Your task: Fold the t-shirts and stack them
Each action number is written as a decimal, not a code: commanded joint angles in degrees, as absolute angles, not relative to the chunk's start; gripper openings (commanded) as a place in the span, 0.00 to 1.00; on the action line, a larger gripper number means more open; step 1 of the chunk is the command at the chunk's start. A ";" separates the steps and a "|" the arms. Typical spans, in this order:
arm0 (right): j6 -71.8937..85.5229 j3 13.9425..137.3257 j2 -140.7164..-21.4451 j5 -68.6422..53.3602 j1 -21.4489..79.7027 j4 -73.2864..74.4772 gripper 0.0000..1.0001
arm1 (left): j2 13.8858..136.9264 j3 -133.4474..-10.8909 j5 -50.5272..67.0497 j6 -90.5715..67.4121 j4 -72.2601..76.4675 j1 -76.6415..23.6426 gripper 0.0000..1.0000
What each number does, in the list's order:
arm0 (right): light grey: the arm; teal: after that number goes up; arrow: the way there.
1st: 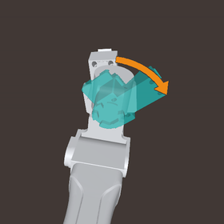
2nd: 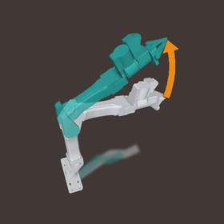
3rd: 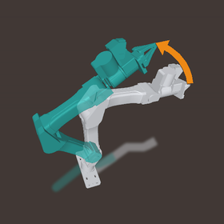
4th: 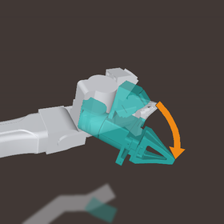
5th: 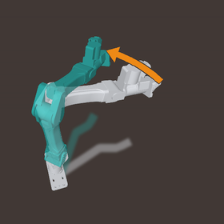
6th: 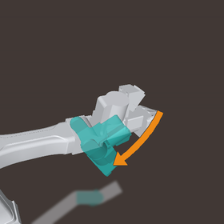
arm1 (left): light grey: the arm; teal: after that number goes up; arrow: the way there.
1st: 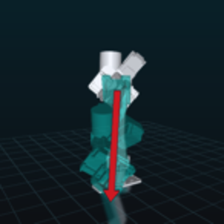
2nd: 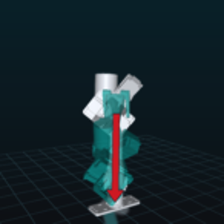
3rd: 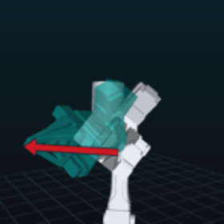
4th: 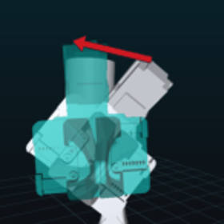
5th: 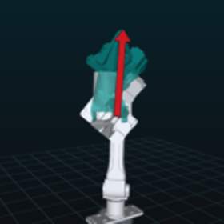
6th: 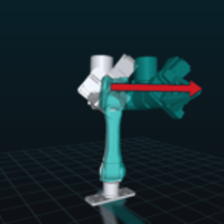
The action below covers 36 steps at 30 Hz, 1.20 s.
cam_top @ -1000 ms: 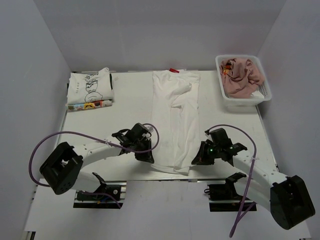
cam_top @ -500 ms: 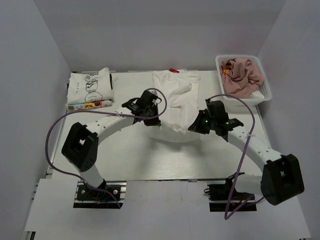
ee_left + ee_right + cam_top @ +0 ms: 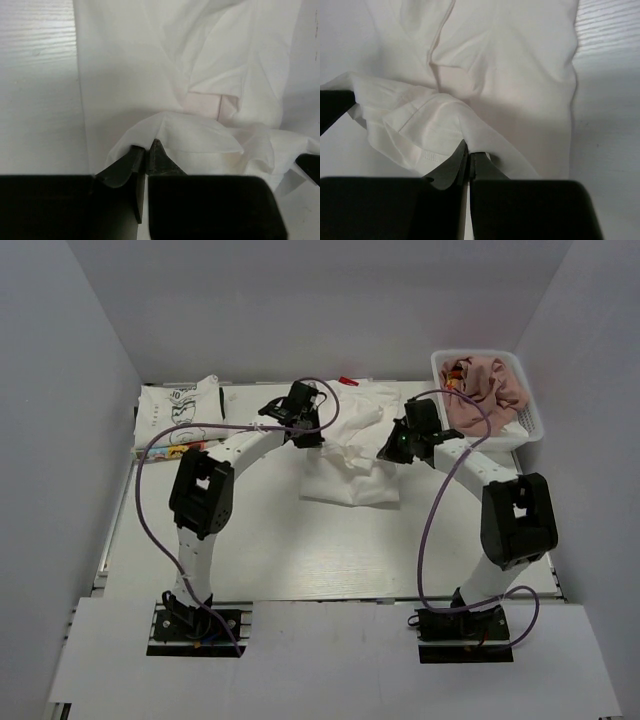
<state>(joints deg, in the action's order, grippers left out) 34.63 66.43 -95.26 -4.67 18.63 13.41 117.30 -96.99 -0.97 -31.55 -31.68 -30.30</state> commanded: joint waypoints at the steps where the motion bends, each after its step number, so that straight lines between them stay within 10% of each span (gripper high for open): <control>1: 33.66 70.57 -98.86 -4.66 17.05 12.83 0.00 | 120.84 -102.29 0.17 -28.74 -32.08 -29.71 0.17; 3: 33.75 72.07 -102.20 -3.87 16.18 12.22 0.07 | 122.86 -103.00 0.79 -28.74 -31.38 -29.09 0.29; 5: 33.14 75.47 -105.45 -4.65 16.08 12.65 0.42 | 123.65 -103.80 -0.51 -28.74 -30.76 -28.48 0.43; 6: 32.35 76.63 -106.25 -5.27 15.74 13.18 0.86 | 123.66 -104.41 -1.05 -28.74 -30.76 -27.95 0.58; 7: 31.04 77.51 -106.43 -6.14 15.65 13.44 0.90 | 124.18 -105.81 -1.05 -28.74 -30.76 -27.95 0.74; 8: 29.81 79.17 -106.52 -7.28 15.73 13.62 0.90 | 124.19 -106.34 -1.05 -28.74 -31.37 -27.34 0.98; 9: 29.19 79.02 -105.22 -7.73 16.17 13.62 0.90 | 123.58 -106.35 -1.58 -28.74 -32.16 -26.81 1.00; 24: 23.91 64.77 -98.15 -12.40 23.81 6.42 0.90 | 90.98 -69.01 -8.44 -34.53 -28.12 -25.75 1.00; 36: 20.49 132.90 -139.49 -2.90 23.73 26.63 0.90 | 85.17 -61.44 -2.83 -36.12 -29.01 -25.75 1.00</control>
